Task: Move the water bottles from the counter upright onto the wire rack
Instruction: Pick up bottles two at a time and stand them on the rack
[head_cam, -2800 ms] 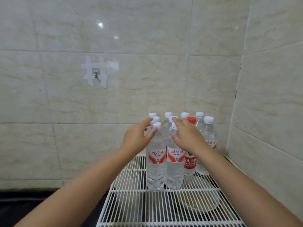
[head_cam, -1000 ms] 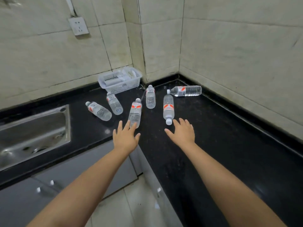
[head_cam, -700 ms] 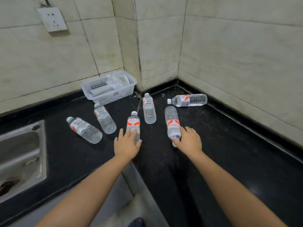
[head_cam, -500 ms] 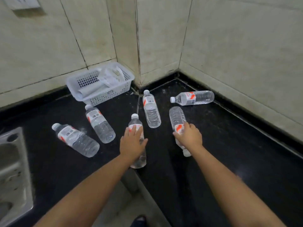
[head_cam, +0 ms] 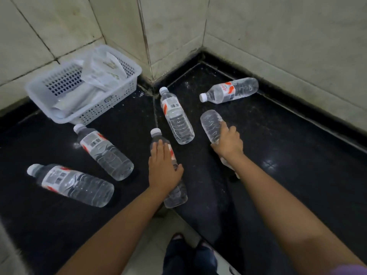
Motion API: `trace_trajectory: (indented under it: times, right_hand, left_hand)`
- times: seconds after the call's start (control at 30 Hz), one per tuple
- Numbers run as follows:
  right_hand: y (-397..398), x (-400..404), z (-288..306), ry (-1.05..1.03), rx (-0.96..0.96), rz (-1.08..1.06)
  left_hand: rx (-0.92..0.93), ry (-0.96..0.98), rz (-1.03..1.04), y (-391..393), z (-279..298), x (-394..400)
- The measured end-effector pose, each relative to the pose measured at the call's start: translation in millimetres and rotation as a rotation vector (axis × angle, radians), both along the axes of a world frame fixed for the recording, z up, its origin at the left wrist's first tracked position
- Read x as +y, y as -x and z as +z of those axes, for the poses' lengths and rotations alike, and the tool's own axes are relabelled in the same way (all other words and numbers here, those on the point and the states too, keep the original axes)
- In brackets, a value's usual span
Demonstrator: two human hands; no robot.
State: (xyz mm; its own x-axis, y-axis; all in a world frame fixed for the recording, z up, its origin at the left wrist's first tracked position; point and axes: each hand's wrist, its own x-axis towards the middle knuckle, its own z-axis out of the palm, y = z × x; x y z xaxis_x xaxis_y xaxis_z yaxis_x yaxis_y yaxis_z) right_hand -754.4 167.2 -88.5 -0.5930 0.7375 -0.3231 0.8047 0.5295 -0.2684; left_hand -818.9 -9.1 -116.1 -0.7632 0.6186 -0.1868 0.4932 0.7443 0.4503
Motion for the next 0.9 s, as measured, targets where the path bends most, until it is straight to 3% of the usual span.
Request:
trace_trajectory:
  times: [0.13,0.33,0.43,0.5,0.6,0.67,0.73,0.83,0.9]
  right_hand:
    - [-21,7,9,0.011,-0.154,0.234]
    - [-62,19,24,-0.086,-0.42,0.893]
    - [-73,21,25,-0.07,-0.418,1.036]
    - [-77,25,21,0.009,-0.323,0.985]
    - [-71,23,9,-0.003,-0.002,0.603]
    - [-60,14,4,-0.08,0.026,0.237]
    - [-49,5,3,0.032,-0.025,-0.029]
    - [-37,2,0,0.046,-0.045,-0.126]
    - [-38,3,-1,0.04,-0.051,-0.092]
  left_hand:
    - [-0.003,0.0,0.002,-1,2,1]
    - [-0.003,0.028,-0.008,-1,4,1]
    - [-0.002,0.035,-0.027,-1,6,1]
    - [0.003,0.054,-0.036,1,7,-1]
    - [-0.012,0.079,-0.037,1,9,-2]
    - [-0.053,0.091,0.024,-1,12,2]
    - [-0.154,0.094,0.176,-3,18,9]
    - [-0.29,0.083,0.349,-5,25,17]
    - [-0.263,0.111,0.364,-8,25,19]
